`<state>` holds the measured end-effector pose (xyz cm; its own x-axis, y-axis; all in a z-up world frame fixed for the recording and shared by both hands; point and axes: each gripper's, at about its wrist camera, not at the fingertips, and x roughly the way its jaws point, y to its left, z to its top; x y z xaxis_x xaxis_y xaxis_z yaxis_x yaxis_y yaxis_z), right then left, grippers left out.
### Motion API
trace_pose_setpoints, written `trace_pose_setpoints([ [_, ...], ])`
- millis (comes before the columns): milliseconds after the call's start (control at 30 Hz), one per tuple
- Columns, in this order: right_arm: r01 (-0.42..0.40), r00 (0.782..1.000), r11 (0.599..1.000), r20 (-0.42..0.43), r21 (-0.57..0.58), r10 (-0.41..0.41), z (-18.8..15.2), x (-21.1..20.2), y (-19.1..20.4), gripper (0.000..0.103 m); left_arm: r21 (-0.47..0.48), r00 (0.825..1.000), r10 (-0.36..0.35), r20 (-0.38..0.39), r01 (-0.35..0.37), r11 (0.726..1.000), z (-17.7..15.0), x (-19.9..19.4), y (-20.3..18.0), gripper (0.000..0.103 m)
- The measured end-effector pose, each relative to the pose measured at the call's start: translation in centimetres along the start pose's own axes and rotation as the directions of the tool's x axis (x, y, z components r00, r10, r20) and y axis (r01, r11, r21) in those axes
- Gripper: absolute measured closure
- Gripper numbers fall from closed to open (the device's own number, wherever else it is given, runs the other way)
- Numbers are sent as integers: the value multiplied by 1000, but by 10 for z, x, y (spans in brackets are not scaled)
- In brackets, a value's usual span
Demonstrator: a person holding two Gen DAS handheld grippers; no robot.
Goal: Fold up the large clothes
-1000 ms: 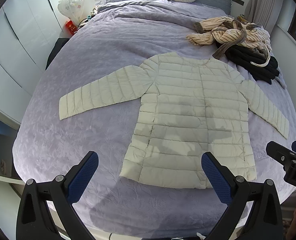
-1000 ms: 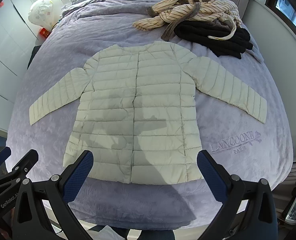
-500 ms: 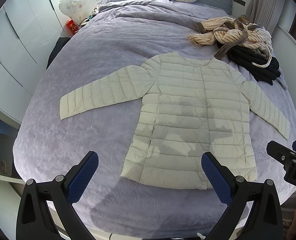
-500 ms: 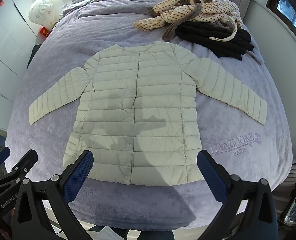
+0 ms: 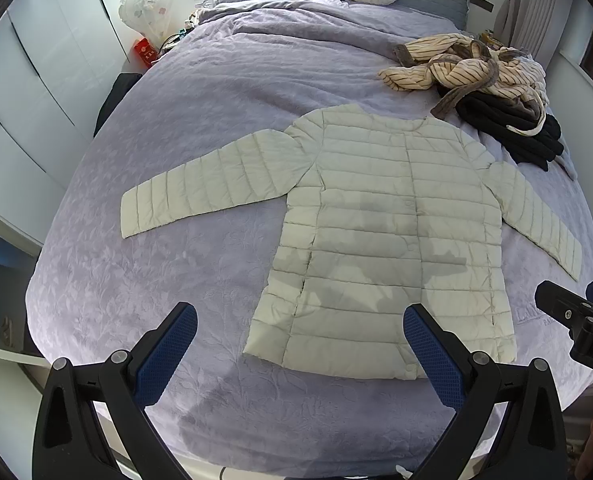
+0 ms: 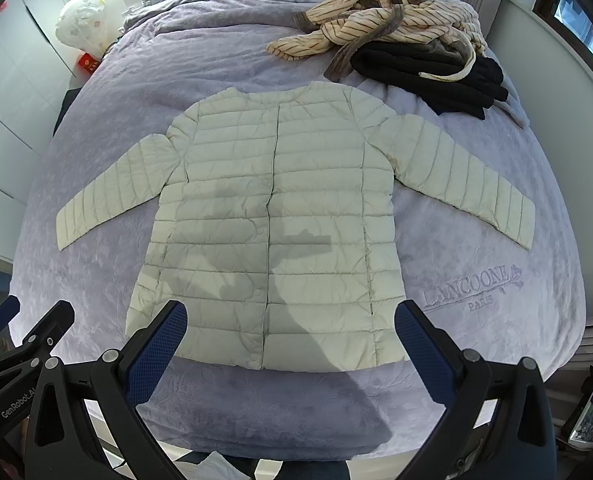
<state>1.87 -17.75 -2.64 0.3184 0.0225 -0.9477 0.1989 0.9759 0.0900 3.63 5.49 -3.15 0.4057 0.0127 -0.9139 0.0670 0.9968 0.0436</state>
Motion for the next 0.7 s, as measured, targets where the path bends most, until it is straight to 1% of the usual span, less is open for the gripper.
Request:
trace_pose_setpoints([
  [700,5,1000,1000,-6,-6,-5,3,1,3,0,-8,1000,-1,-5,1,1000,0,3,3,0],
])
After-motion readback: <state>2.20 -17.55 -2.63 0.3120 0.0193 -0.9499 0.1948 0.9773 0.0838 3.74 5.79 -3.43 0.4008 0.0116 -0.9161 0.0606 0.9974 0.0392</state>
